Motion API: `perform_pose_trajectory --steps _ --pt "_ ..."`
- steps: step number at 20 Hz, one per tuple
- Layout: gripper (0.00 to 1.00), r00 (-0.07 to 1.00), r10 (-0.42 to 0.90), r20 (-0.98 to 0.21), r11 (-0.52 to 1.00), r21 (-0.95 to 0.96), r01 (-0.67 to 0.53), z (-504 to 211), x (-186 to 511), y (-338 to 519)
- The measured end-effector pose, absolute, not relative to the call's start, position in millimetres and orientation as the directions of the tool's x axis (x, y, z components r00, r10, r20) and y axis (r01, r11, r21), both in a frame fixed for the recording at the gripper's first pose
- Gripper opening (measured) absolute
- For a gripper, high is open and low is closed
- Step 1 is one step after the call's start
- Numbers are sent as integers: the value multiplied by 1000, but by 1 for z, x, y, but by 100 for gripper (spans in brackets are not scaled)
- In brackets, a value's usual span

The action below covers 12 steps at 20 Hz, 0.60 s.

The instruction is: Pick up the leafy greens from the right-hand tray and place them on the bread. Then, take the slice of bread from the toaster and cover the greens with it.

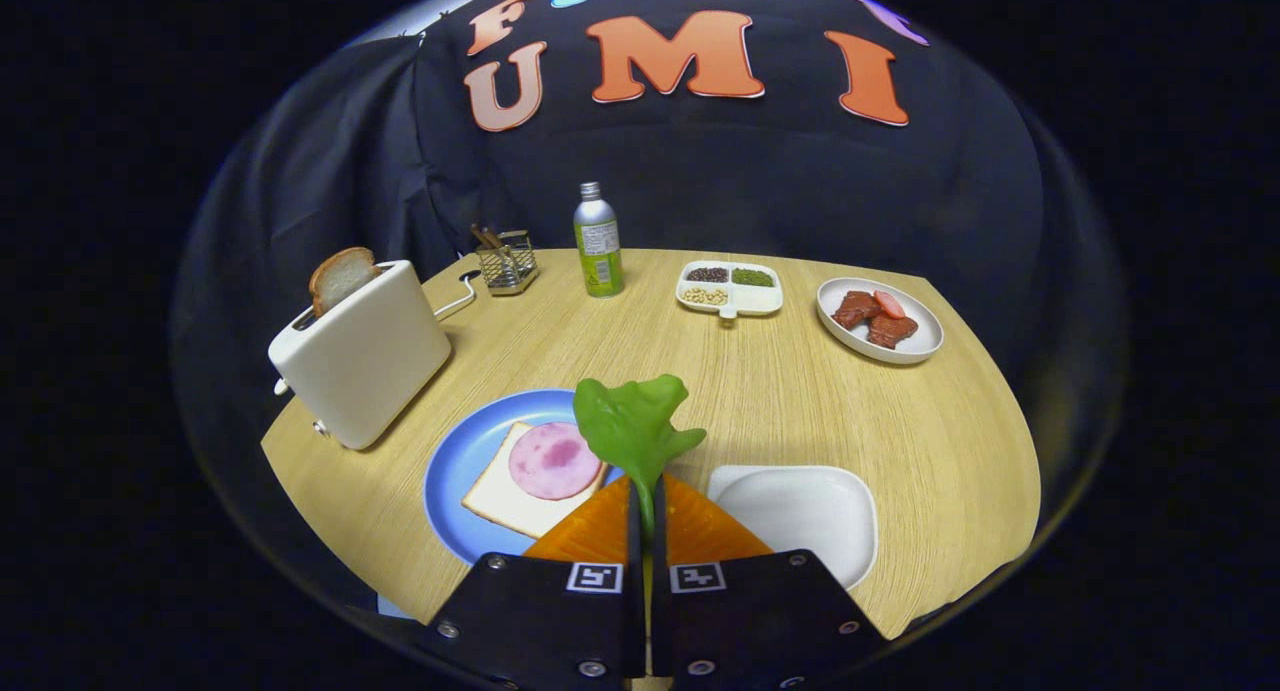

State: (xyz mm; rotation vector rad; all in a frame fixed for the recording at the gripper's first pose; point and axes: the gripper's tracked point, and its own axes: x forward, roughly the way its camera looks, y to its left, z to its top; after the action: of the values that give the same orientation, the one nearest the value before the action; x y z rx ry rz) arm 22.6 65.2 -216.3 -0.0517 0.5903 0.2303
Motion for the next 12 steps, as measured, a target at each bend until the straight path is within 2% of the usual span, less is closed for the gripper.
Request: perform_pose_trajectory --steps 5,12 --pt "3 794 245 -556 959 20 -282 -213 17 104" --pt "3 776 237 -585 952 -21 -307 -226 19 139"
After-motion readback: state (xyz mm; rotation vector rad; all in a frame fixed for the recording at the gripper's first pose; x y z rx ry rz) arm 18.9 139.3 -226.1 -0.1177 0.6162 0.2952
